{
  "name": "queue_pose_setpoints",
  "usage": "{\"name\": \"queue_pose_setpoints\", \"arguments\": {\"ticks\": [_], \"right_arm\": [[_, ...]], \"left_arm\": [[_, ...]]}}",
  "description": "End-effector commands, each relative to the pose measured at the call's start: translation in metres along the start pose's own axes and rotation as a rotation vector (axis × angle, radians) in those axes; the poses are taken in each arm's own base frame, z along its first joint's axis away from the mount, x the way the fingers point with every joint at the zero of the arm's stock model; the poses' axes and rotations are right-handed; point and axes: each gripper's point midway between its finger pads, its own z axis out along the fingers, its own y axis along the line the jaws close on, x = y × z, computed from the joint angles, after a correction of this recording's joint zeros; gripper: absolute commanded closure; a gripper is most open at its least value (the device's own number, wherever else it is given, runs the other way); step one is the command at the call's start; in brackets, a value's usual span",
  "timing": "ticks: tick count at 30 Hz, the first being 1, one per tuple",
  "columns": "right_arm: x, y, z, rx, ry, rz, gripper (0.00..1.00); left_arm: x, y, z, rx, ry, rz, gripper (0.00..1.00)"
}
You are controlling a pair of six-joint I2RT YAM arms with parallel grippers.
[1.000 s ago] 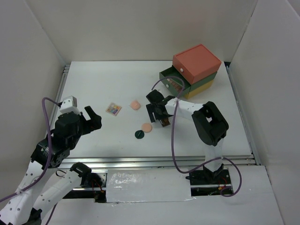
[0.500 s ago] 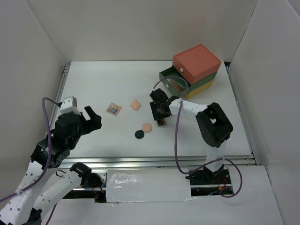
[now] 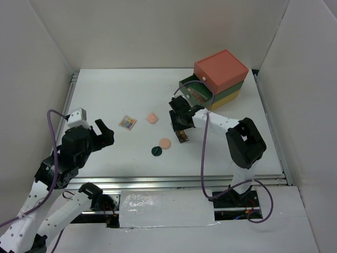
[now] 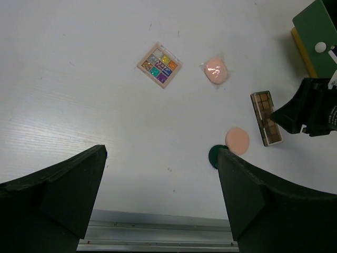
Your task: Organize the makeup
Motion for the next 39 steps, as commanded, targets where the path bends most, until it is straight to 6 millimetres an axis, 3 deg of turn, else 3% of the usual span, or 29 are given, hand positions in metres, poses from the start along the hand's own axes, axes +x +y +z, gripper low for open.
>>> {"name": "queue_pose_setpoints", "arguments": {"ticks": [1, 2, 7, 13, 15, 18, 19, 21, 22, 24, 28, 31, 33, 35, 36, 38, 39], "right_arm": [[-0.001, -0.005, 0.010, 0.042, 0.022, -0.023, 0.35], [0.001, -0.004, 0.013, 0.035, 0.024, -0.026, 0.02], [0.015, 0.010, 0.028, -0.049, 0.067, -0.060, 0.00], [0.032, 0.002, 0.051, -0.010, 0.162, -0.064, 0.03], [0.036, 0.002, 0.056, 0.005, 0.185, -0.060, 0.12], [0.037, -0.001, 0.056, 0.024, 0.197, -0.049, 0.35], [0.036, -0.001, 0.056, 0.020, 0.191, -0.046, 0.47], [0.040, 0.001, 0.053, 0.003, 0.198, -0.046, 0.60], [0.041, 0.001, 0.051, -0.003, 0.194, -0.045, 0.73], [0.037, 0.001, 0.048, 0.001, 0.177, -0.029, 0.79], [0.006, 0.001, 0.019, -0.022, 0.053, -0.003, 0.82], [-0.040, 0.008, -0.034, -0.113, -0.149, -0.050, 0.82], [-0.064, -0.001, -0.052, -0.065, -0.238, -0.051, 0.83], [-0.080, -0.020, -0.067, 0.031, -0.281, -0.064, 0.84], [-0.102, -0.037, -0.081, 0.138, -0.339, -0.049, 0.85], [-0.118, -0.060, -0.089, 0.284, -0.374, -0.049, 0.85], [-0.133, -0.082, -0.098, 0.441, -0.414, -0.027, 0.85]], "left_arm": [[-0.003, -0.002, 0.004, 0.006, -0.018, 0.016, 0.01], [-0.003, -0.003, 0.004, 0.007, -0.015, 0.019, 0.01], [-0.002, -0.004, 0.006, 0.008, -0.011, 0.021, 0.00], [-0.003, -0.004, 0.005, 0.009, -0.012, 0.022, 0.00], [-0.003, -0.004, 0.005, 0.011, -0.014, 0.021, 0.01], [-0.003, -0.004, 0.004, 0.013, -0.015, 0.020, 0.01], [-0.003, -0.003, 0.004, 0.012, -0.017, 0.018, 0.01], [-0.004, -0.004, 0.004, 0.016, -0.019, 0.018, 0.00], [-0.004, -0.004, 0.003, 0.015, -0.021, 0.016, 0.01], [-0.004, -0.004, 0.003, 0.020, -0.022, 0.015, 0.01], [-0.004, -0.004, 0.003, 0.021, -0.021, 0.016, 0.01], [-0.003, -0.005, 0.003, 0.024, -0.018, 0.018, 0.01], [-0.003, -0.006, 0.003, 0.031, -0.018, 0.018, 0.01], [-0.002, -0.007, 0.003, 0.036, -0.015, 0.019, 0.01], [-0.002, -0.007, 0.003, 0.037, -0.016, 0.020, 0.01], [-0.002, -0.006, 0.003, 0.037, -0.018, 0.016, 0.01], [-0.003, -0.007, 0.002, 0.040, -0.020, 0.019, 0.01]]}}
